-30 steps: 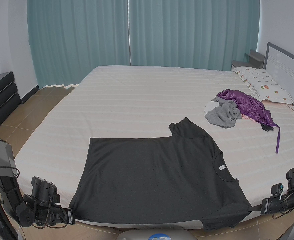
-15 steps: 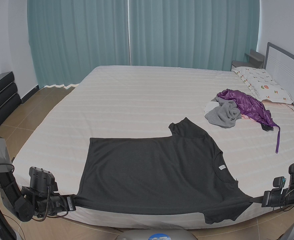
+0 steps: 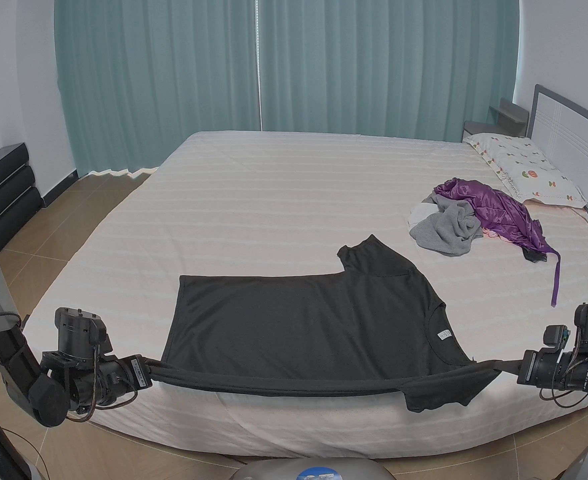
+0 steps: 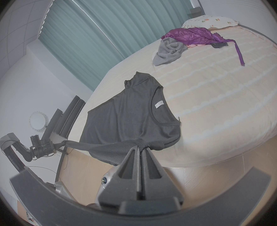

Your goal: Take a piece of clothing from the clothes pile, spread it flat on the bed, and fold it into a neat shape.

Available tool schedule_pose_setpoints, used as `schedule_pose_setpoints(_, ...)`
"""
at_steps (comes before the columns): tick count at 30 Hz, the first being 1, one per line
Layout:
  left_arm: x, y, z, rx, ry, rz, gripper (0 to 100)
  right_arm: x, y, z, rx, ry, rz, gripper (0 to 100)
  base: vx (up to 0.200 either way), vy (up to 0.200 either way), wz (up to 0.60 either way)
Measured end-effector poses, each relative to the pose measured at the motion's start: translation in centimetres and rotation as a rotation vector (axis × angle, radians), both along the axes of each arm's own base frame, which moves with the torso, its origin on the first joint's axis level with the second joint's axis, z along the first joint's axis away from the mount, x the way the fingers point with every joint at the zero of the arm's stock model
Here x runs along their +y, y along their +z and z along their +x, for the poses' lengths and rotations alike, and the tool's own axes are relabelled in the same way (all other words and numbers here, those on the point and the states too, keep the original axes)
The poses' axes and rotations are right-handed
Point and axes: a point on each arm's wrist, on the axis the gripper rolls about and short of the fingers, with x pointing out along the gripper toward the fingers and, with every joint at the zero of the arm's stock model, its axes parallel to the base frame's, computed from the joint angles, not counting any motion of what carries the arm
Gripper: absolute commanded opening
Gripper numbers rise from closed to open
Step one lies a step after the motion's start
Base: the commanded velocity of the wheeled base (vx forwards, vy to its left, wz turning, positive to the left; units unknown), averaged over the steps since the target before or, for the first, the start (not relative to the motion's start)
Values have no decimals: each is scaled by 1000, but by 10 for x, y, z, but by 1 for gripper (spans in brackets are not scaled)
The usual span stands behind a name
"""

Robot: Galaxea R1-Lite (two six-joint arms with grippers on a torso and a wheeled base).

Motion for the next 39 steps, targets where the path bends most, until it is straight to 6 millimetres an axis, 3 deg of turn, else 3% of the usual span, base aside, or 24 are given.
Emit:
schedule_pose_setpoints(18,-2,7,9,-46,0,-8,0,6,8,2,-49,16,-19,0,0,0,0)
schedule_pose_setpoints(39,-7,-2,44,-64,7,-7,0,10,0,48,-60,-15,-95,0,0,0,0)
